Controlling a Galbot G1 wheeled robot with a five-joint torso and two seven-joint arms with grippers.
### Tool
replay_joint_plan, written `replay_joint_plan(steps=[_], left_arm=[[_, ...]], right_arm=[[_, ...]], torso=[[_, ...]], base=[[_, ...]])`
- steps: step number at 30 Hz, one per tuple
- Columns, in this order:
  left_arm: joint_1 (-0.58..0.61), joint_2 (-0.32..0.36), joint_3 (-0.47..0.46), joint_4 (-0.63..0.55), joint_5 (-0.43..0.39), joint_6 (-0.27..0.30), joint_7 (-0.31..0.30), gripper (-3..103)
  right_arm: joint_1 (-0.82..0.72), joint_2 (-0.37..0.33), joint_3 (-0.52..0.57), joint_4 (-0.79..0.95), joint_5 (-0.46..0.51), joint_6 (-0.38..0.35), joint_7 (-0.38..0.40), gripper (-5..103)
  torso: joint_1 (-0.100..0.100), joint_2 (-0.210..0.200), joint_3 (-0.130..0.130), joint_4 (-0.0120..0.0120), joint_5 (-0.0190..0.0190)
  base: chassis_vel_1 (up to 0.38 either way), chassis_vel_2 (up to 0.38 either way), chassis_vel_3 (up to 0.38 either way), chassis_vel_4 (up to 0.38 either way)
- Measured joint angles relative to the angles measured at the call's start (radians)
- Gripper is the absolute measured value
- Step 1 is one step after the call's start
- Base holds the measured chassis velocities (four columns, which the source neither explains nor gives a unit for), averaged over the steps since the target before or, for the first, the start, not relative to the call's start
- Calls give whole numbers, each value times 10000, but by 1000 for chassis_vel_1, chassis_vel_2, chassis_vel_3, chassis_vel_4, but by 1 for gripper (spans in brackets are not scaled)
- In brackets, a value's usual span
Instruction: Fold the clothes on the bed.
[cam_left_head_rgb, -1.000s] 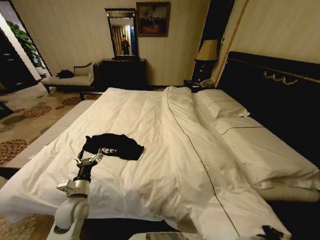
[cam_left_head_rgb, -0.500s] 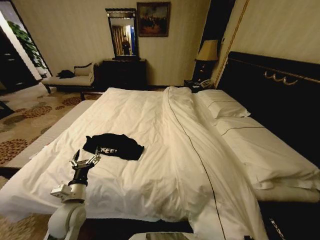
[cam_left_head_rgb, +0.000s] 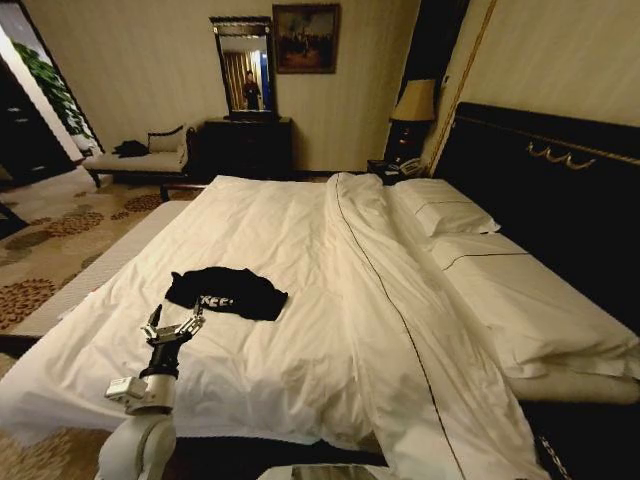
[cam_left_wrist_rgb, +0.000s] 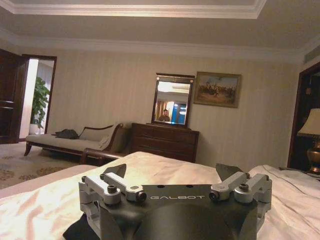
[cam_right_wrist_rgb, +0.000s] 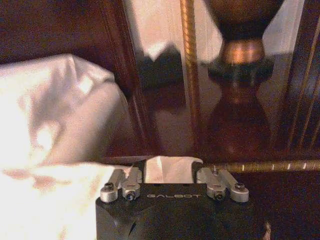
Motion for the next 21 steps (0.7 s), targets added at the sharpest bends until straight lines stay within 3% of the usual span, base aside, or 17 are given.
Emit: replay_joint_plan(steps=[5,8,11,12,13,16,21], left_arm=[[-24,-15,-13,52,-3,-24,-2,100],[-54,-15,-28,73,-17,-27,-2,100],[-110,-3,-32,135,-36,-28,-6,100],[-130,2,-32,151,-43,-28,-7,100],[-130,2,-32,151,-43,-28,-7,100],[-175,27,-29,171,-76,-27,-7,100],[-185,60,-36,168,-115,-9,-12,100]], right_arm=[[-296,-14,479,1246,-180,-887,1043,64],[-295,-56,630,1650,-196,-1394,1644,70],[-270,-76,605,2243,-107,-2101,2467,85],[-239,-81,521,2497,-79,-2310,2709,85],[-239,-81,521,2497,-79,-2310,2709,85],[-13,-278,203,2908,-148,-2539,2863,99],[492,-963,-311,2893,-483,-2582,2686,100]], torso=[[-1,1,0,0,3],[-1,0,0,1,5],[0,0,1,1,5],[0,0,0,1,4],[0,0,0,1,4],[-1,1,0,1,4],[0,0,1,3,5]], base=[[0,0,0,0],[0,0,0,0],[0,0,0,0],[0,0,0,0],[0,0,0,0],[0,0,0,0],[0,0,0,0]])
